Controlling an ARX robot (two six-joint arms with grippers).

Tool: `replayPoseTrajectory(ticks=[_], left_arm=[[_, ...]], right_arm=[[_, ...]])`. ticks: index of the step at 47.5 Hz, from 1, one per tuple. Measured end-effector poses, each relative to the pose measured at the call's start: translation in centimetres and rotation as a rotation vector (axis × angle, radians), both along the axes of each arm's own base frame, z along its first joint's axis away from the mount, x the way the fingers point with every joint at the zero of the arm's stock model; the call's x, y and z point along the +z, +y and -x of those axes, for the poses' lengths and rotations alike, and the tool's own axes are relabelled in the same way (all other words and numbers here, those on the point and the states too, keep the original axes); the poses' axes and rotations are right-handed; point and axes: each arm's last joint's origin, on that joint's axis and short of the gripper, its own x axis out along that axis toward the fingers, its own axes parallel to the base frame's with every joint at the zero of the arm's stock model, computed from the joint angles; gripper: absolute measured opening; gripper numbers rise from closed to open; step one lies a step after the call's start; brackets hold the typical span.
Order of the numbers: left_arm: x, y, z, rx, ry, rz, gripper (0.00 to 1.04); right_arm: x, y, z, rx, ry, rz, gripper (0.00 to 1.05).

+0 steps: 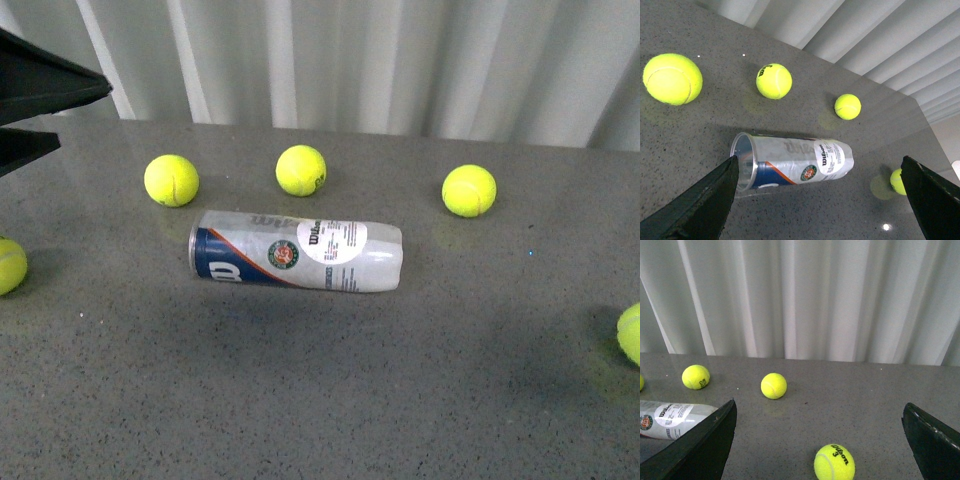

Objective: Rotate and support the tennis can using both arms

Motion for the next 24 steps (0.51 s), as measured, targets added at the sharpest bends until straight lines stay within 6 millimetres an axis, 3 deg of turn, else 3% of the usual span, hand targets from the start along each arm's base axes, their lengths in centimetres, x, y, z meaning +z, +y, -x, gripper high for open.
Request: replayPoseTrajectory(ticks=[11,16,24], left_arm=[[-3.8,-0.9,-5.5,-0.055,0.078,-0.067,0.98],[-5.3,-1.4,-6.9,-0.082,0.113,-0.094,0.98],[-6.7,-2.3,-7.4,-0.135,0.155,-0.112,0.98]], right_arm=[[0.0,0.0,0.0,0.0,0.0,0.0,0.97],[0.0,0.0,0.0,0.0,0.0,0.0,0.97],[0.0,0.0,0.0,0.0,0.0,0.0,0.97]])
